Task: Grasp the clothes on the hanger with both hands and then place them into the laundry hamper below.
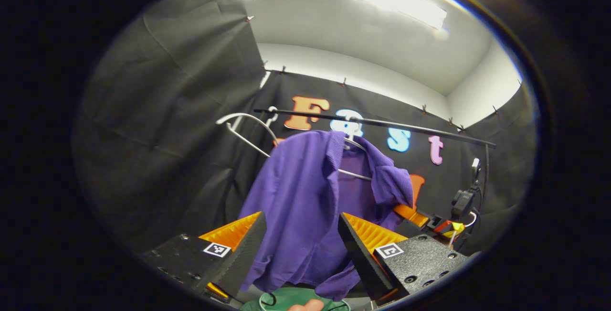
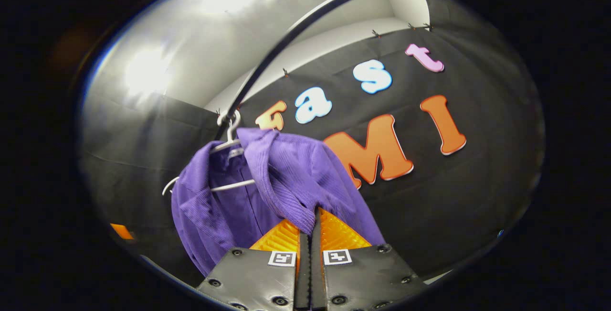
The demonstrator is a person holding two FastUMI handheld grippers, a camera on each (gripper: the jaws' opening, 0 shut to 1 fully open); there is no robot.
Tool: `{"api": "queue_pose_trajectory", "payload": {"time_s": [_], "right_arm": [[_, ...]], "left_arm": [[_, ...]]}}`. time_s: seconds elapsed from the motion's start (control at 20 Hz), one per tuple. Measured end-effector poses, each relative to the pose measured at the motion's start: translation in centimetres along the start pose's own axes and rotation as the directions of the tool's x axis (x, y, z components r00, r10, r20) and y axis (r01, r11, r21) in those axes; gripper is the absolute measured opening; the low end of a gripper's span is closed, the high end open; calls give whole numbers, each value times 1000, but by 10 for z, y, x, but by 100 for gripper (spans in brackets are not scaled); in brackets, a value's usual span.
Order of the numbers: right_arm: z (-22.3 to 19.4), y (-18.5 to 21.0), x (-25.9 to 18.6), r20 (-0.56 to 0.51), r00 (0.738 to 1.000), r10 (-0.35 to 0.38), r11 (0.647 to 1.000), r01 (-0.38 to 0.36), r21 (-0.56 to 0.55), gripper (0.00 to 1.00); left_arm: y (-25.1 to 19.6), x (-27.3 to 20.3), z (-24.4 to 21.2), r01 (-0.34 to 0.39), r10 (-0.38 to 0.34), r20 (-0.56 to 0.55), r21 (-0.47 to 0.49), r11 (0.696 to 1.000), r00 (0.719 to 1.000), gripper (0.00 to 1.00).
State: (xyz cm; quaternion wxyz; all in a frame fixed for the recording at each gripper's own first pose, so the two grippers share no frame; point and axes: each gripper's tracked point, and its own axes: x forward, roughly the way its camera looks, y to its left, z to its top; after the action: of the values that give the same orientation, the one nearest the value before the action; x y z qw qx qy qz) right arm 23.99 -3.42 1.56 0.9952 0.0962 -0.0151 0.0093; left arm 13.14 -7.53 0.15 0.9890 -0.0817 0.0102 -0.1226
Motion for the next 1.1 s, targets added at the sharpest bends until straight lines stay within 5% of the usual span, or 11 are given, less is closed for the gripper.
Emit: {"api": "queue_pose_trajectory", "payload": {"time_s": [0.15, 0.5, 0.8, 0.85, 1.0, 1.1], "right_arm": [[23, 2, -17, 30, 999, 29, 999, -28, -28, 7], [32, 18, -29, 23, 992, 125, 990, -123, -74, 7], [19, 10, -21, -11, 992, 127, 989, -127, -70, 7], [17, 8, -20, -11, 992, 123, 990, -124, -70, 7], [11, 11, -19, -16, 993, 119, 991, -120, -67, 7], [12, 10, -18, -9, 994, 107, 991, -107, -75, 7]], "left_arm": [[-26, 58, -17, 35, -34, -16, 47, 998, 999, 91], [-16, 147, -55, -102, 106, -29, 111, 989, 994, 95], [36, 187, -65, -313, 296, 106, 246, 917, 949, 90], [43, 188, -72, -320, 306, 93, 261, 911, 947, 98], [46, 185, -69, -272, 252, 115, 215, 938, 961, 84], [58, 173, -56, -288, 261, 160, 173, 942, 952, 31]]}}
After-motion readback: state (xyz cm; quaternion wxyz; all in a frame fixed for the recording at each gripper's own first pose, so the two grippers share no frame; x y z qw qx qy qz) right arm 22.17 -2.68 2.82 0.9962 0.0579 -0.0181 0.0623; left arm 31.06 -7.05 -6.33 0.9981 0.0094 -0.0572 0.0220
